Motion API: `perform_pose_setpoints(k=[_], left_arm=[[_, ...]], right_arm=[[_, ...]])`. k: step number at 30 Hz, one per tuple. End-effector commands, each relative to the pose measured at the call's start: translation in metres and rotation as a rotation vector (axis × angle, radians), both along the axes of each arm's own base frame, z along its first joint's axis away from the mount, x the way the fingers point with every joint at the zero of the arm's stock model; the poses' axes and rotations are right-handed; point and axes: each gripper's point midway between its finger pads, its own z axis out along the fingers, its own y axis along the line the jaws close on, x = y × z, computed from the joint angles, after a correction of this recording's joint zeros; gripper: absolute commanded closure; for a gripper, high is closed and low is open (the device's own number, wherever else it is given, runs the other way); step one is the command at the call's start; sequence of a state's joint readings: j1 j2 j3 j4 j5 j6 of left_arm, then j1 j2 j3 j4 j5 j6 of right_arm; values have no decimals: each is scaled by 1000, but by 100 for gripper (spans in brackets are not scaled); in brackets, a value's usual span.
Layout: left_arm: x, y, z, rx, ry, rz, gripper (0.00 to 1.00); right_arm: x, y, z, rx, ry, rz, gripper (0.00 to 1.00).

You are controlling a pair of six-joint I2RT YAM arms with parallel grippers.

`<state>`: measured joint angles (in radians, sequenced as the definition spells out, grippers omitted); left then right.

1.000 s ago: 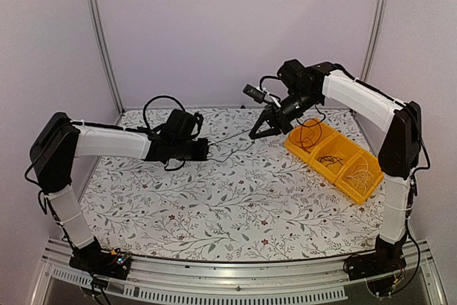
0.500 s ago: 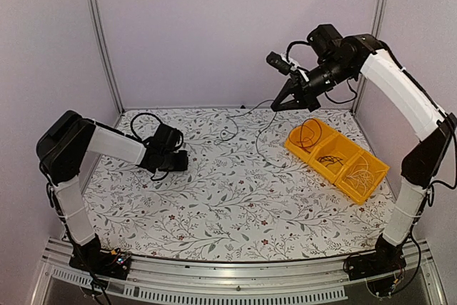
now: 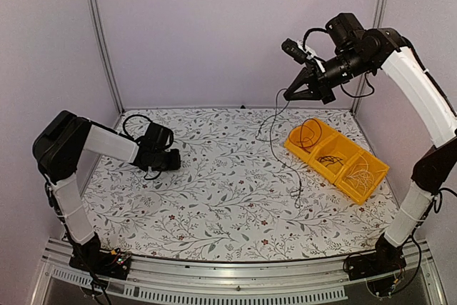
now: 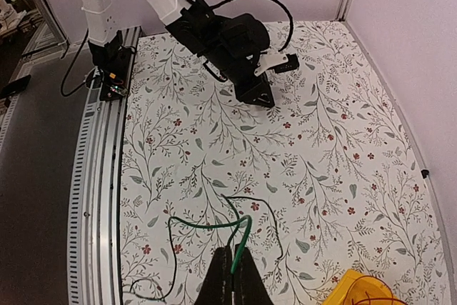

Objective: Untangle the cables

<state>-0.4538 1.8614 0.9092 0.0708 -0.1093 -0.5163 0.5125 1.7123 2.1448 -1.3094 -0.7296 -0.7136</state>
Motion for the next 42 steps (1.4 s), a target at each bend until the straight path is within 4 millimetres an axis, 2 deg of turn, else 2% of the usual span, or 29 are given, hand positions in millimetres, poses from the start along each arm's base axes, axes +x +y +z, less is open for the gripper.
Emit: perform_pose_setpoints(k=[1, 4, 8, 11, 15, 16, 19, 21, 22, 24, 29, 33, 36, 42], left_arm=[[1, -29, 20, -115, -21, -93, 79], [-1, -40, 30, -167, -32, -131, 79], [-6, -58, 50, -245, -72, -211, 77], [-10, -67, 63, -262, -99, -258, 76], [-14, -75, 74, -276, -112, -297, 76], [-15, -77, 75, -284, -110, -306, 75], [-16, -89, 83, -316, -112, -352, 75], [-19, -105, 90, -349, -116, -408, 75], [-22, -115, 94, -369, -116, -448, 74], [-29, -135, 98, -391, -113, -519, 73], [-53, -181, 99, -398, -113, -673, 72], [-65, -196, 93, -416, -95, -715, 71], [-72, -204, 94, -445, -91, -740, 71], [-86, -215, 85, -483, -56, -786, 70]], right_arm=[[9, -5, -10, -23, 28, -37, 100], [15, -6, -14, -25, 34, -49, 100], [28, -5, -36, -64, 50, -75, 100], [39, -1, -68, -101, 91, -83, 100], [46, 6, -121, -160, 195, -62, 100], [48, 6, -140, -193, 231, -60, 100], [42, 0, -180, -270, 319, -55, 100], [33, -3, -191, -289, 357, -43, 100], [30, -5, -192, -287, 364, -41, 100], [24, -3, -181, -262, 355, -31, 100], [10, 13, -145, -222, 268, 23, 100], [-10, 32, -127, -208, 220, 98, 100], [-23, 44, -121, -206, 195, 148, 100], [-23, 54, -119, -202, 181, 167, 100]])
